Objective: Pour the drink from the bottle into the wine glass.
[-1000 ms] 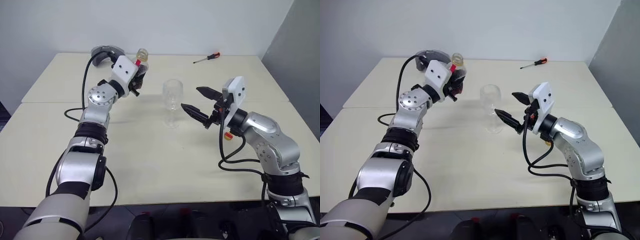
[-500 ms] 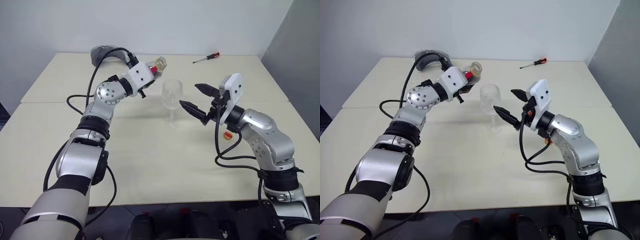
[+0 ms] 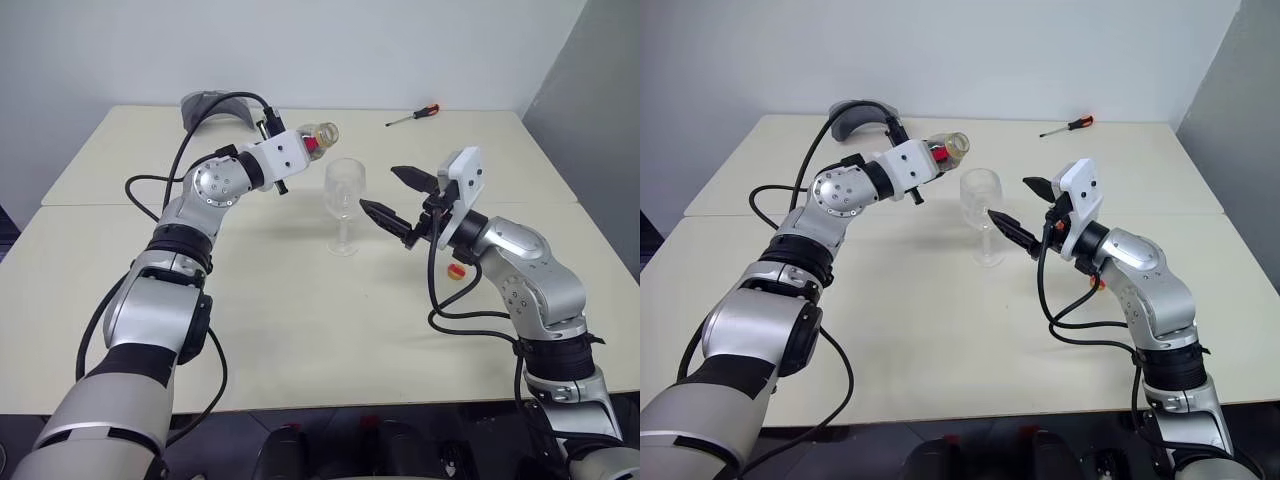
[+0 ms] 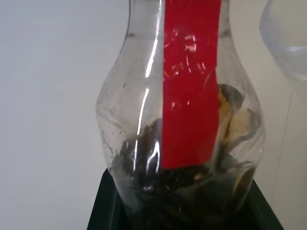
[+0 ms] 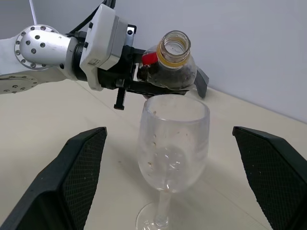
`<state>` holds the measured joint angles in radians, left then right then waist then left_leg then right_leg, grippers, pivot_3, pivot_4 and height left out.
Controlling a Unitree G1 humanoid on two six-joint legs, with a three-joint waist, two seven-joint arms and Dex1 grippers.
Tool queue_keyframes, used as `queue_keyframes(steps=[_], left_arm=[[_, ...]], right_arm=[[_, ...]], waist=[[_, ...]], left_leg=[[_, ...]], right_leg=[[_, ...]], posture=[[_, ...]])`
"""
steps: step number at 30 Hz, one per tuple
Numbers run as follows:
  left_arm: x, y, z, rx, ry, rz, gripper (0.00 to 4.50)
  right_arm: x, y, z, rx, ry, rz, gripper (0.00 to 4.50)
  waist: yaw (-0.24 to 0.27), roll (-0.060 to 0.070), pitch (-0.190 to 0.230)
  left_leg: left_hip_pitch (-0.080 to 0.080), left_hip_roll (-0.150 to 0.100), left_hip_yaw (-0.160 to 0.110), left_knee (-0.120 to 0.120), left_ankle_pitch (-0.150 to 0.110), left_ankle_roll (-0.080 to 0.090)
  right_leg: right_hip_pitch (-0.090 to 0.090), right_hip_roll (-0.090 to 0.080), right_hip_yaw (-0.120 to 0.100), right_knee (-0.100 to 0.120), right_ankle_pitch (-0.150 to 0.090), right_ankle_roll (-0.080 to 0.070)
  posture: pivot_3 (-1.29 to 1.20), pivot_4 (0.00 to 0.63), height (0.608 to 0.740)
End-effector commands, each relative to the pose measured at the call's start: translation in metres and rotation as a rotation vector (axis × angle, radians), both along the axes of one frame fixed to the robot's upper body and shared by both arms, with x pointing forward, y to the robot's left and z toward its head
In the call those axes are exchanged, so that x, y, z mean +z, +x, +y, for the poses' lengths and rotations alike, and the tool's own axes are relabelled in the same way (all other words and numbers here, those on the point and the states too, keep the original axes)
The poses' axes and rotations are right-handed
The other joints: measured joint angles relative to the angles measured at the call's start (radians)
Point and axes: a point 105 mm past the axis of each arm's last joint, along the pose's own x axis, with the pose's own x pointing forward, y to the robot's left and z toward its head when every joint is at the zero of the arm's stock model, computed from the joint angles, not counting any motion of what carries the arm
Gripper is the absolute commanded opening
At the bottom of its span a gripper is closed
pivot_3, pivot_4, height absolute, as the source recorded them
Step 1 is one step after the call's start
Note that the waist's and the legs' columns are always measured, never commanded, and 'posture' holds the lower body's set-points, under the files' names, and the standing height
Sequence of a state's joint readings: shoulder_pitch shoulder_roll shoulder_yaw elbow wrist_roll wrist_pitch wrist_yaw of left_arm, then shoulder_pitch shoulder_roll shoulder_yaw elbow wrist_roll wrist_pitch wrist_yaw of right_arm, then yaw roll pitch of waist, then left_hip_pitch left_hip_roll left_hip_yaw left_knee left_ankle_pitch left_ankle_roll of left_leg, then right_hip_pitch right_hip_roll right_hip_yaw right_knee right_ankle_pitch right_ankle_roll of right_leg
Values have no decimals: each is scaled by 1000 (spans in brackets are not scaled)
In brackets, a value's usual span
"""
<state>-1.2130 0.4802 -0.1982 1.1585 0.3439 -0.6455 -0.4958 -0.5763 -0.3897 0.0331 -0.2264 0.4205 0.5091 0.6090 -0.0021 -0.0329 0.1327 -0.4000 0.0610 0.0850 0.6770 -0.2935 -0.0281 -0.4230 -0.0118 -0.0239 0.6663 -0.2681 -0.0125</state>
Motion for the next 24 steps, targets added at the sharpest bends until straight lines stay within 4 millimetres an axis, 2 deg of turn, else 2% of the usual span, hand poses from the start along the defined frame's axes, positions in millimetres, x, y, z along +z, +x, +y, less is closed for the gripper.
queue_keyframes(steps=[1,24], left_arm=[[34,-3,-2,-9,27,-128,1036],[44,-4,-1,2,235,-254,1036]], right_arm=[[12,-2,-1,0,13,-58,4500],[12,1,-5,-25,24,-72,4500]], waist=[[0,0,0],[0,0,0]], left_leg=[[0,0,0,0,0,0],[0,0,1,0,0,0]], right_leg=[[0,0,0,0,0,0],[-1,0,0,1,0,0]], posture=[[0,150,740],[0,150,740]])
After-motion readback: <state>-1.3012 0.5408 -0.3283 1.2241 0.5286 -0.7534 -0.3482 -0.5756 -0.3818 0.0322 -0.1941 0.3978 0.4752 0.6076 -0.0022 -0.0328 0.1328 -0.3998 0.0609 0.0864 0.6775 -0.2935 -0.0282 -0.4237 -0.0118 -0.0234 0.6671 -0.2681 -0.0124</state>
